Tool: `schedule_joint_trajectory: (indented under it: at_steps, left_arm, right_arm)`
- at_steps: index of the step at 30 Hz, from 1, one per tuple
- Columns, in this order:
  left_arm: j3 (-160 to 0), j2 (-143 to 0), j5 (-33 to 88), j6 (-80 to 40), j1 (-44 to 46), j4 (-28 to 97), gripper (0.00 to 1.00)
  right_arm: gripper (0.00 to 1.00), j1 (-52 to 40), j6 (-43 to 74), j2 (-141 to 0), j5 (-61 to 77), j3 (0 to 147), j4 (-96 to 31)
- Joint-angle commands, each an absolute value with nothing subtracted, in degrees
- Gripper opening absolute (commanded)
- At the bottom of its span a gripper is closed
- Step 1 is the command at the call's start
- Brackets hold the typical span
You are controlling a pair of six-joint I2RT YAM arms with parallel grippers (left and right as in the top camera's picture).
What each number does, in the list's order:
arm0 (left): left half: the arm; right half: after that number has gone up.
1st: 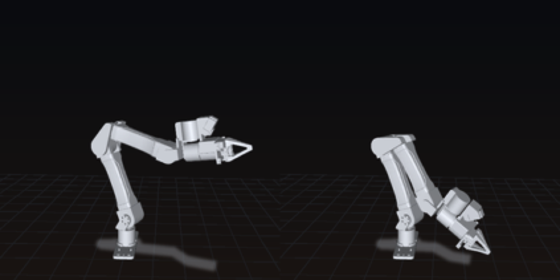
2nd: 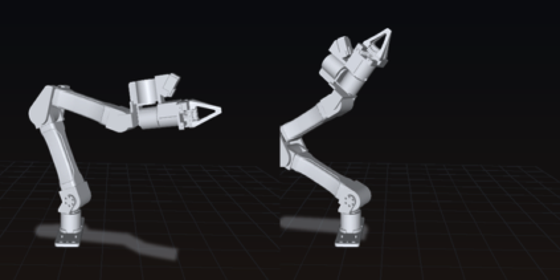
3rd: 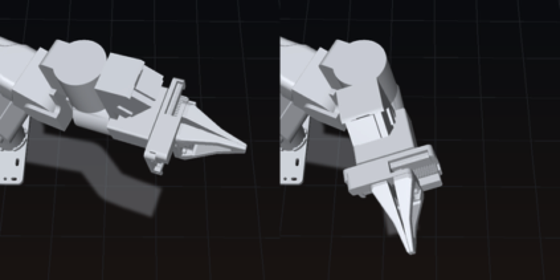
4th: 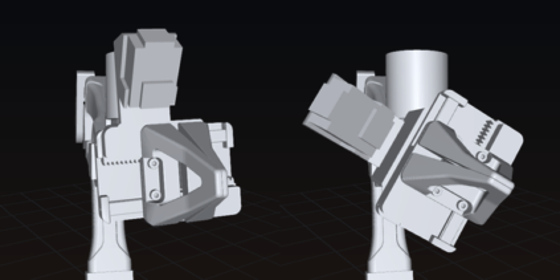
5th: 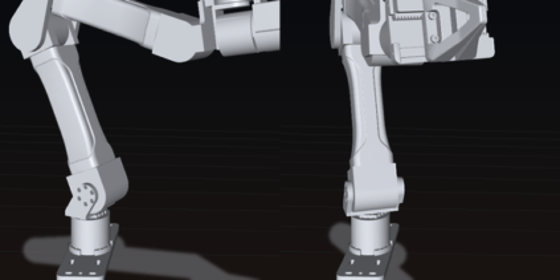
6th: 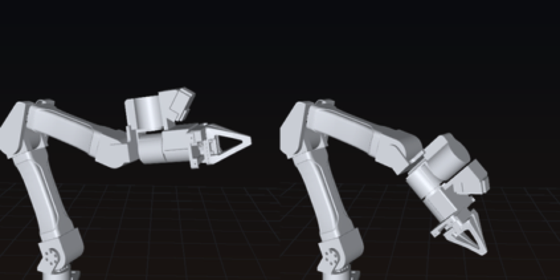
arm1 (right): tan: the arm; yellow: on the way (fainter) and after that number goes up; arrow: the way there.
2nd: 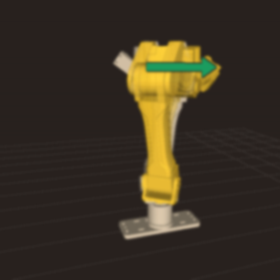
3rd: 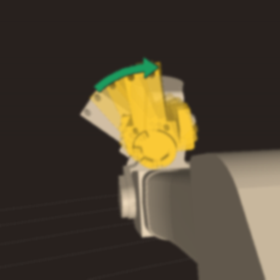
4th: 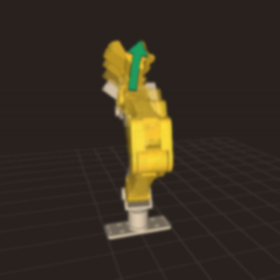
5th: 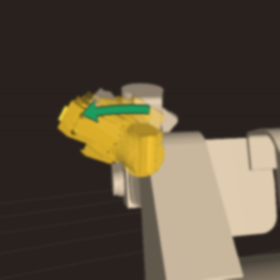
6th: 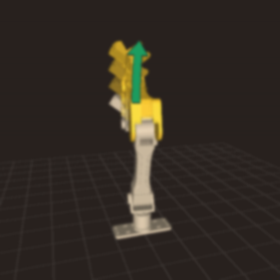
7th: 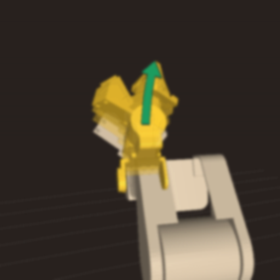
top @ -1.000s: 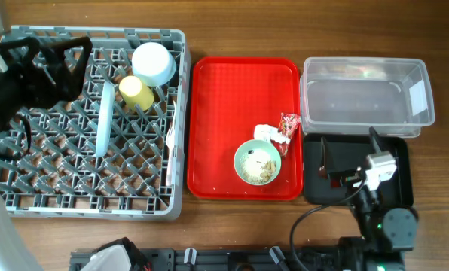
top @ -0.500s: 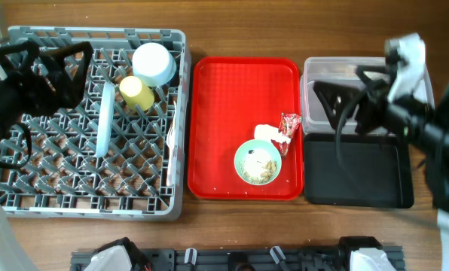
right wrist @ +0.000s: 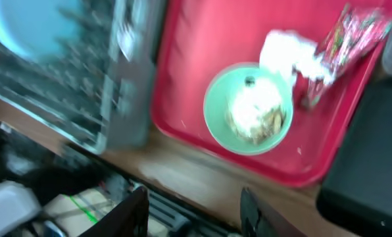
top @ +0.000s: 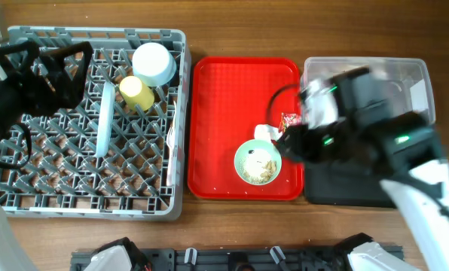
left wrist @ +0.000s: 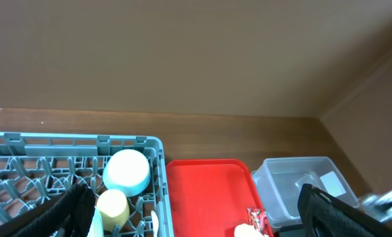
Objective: Sort waste into correct bins and load items into the dishwasher rack
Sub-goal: 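Reach the right gripper to the light-green rice bowl and grasp its rim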
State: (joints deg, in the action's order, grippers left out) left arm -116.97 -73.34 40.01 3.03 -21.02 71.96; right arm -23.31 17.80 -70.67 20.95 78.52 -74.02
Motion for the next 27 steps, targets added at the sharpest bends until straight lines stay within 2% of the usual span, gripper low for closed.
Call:
schedule_joint_trajectory:
  at_steps: [1,4,8,15,18,23,27]
  left_arm:
    - [-117.0,-73.3,40.7,2.5,-20.9,71.8,1.00]
    - [-117.0,-73.3,40.7,2.5,-20.9,71.8,1.00]
    - [-117.0,-73.3,40.7,2.5,-20.9,71.8,1.00]
    - [-117.0,-73.3,40.7,2.5,-20.9,71.8,1.00]
    - [-117.0,-73.3,40.7,2.5,-20.9,71.8,1.00]
    - [-117.0,-73.3,40.7,2.5,-20.9,71.8,1.00]
    - [-117.0,-73.3,40.7,2.5,-20.9,71.8,1.00]
  right_arm:
    - [0.46,-33.7,27.7,-69.1,12.1,69.7,-68.7]
    - [0.46,-40.2,32.2,-69.5,7.0,62.4,-60.6]
    - [0.46,-46.1,31.5,-71.9,4.1,54.4,-44.6]
    - [0.46,-48.7,29.7,-83.1,-4.5,52.6,-33.3]
    - [0.44,-48.7,29.3,-89.1,-2.0,52.6,-29.7]
    - [0.33,-48.6,28.5,-93.6,-0.4,52.6,-28.3]
    - [0.17,-48.5,28.5,-93.0,-0.4,52.7,-28.3]
